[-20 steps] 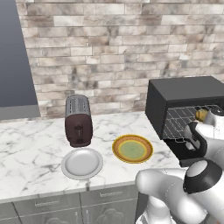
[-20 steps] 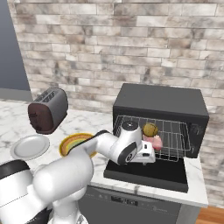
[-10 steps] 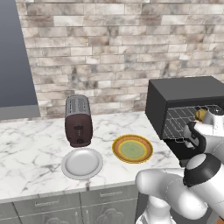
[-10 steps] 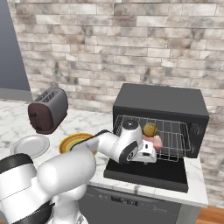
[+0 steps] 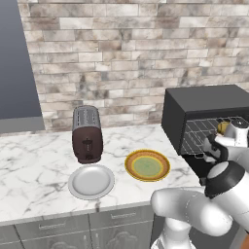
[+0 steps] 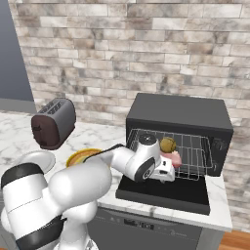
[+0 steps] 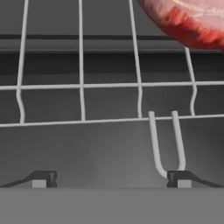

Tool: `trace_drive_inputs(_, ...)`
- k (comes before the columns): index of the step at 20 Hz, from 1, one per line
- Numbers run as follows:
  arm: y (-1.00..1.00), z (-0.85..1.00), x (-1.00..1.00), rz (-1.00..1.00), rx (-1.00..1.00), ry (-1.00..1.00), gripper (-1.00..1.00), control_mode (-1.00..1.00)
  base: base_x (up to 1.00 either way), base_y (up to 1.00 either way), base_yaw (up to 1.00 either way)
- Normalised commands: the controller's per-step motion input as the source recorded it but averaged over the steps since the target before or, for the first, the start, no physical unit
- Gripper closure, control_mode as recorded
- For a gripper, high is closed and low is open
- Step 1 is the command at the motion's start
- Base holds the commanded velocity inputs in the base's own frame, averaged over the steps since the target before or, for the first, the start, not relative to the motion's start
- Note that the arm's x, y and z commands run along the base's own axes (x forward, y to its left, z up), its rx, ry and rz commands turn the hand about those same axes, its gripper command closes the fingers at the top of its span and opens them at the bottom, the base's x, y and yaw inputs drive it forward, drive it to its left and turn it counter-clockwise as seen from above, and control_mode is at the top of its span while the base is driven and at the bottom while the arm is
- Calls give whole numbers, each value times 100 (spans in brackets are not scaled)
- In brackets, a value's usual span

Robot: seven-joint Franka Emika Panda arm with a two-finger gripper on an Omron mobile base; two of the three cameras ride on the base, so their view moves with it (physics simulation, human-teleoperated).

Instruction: Open the toaster oven door. Place the bread on the top rack in the toaster oven and place the steak on the bottom rack.

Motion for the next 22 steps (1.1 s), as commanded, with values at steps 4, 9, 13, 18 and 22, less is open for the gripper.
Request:
trace_drive_inputs(4, -4, -3, 17, -2, 7, 0, -100, -100, 0, 0, 0)
trace_drive_inputs(9, -7, 0, 17, -1, 3, 0, -100, -100, 0, 0, 0)
trace_drive_inputs(13, -4, 0, 14, 0, 0, 0, -100, -100, 0, 0, 0)
trace_drive_inputs(18, 0, 0, 19, 0, 0, 0, -100, -100, 0, 0, 0)
trace_drive_inputs(22, 0, 0, 25, 0, 0, 0, -100, -100, 0, 0, 0)
